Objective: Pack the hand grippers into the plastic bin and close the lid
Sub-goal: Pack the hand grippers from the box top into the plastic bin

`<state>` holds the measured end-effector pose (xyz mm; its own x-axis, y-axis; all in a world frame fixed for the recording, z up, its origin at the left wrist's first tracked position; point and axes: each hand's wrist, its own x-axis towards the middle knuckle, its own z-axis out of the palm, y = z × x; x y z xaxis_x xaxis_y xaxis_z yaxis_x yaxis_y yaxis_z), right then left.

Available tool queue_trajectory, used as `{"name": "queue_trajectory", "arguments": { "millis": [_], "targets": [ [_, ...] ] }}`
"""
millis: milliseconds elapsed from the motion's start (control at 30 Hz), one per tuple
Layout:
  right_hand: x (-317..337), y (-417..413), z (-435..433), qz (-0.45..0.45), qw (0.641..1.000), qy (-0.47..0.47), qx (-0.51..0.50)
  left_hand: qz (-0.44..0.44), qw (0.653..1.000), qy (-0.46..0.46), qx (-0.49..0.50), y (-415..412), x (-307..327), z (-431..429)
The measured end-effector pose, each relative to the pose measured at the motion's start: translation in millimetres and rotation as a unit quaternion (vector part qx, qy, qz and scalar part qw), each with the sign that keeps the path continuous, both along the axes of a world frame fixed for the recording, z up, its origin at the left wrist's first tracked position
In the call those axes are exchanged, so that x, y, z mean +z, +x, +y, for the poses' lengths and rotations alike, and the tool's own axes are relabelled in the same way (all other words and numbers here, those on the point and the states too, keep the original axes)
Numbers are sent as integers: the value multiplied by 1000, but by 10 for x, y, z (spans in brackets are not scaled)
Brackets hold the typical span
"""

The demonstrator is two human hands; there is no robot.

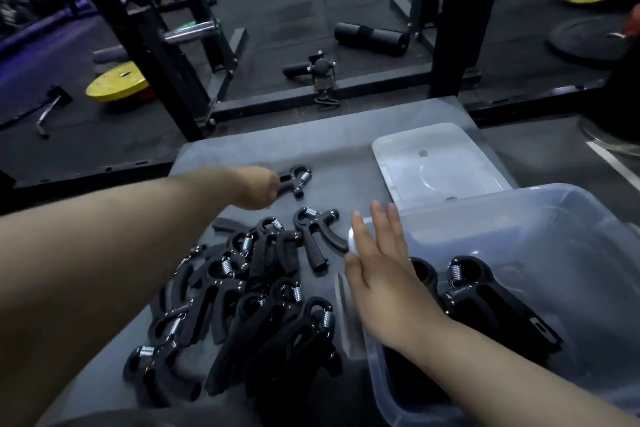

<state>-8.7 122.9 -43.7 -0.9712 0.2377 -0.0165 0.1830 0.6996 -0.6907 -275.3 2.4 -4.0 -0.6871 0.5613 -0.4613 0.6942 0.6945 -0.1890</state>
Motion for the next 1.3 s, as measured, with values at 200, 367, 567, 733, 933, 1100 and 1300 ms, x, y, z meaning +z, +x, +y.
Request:
{"name": "queue_trajectory", "arguments": {
  "millis": [200, 367, 567, 733, 933, 1100, 1300],
  "targets": [
    [36, -2, -14, -21, 999, 30, -7, -20, 998, -54, -6, -282, -560, 102],
    [64, 9, -26, -22, 999, 44, -7, -28, 999, -1, -15, -543, -545, 340],
    [62, 30, -20, -31, 999, 39, -17, -16, 986, 87, 145, -535, -979, 367],
    [73, 41, -9, -31, 999, 31, -8, -4, 955, 117, 272, -570, -1206, 291],
    [61, 45, -15, -21, 999, 29, -10, -12, 968, 108, 225, -557, -1212, 166],
    [40, 35, -10, -21, 999, 27, -15, -1, 981, 77, 180, -436, -1091, 209],
    [49, 36, -13, -27, 999, 27, -10, 40, 974, 114, 190, -424, -665, 260]
  ]
}}
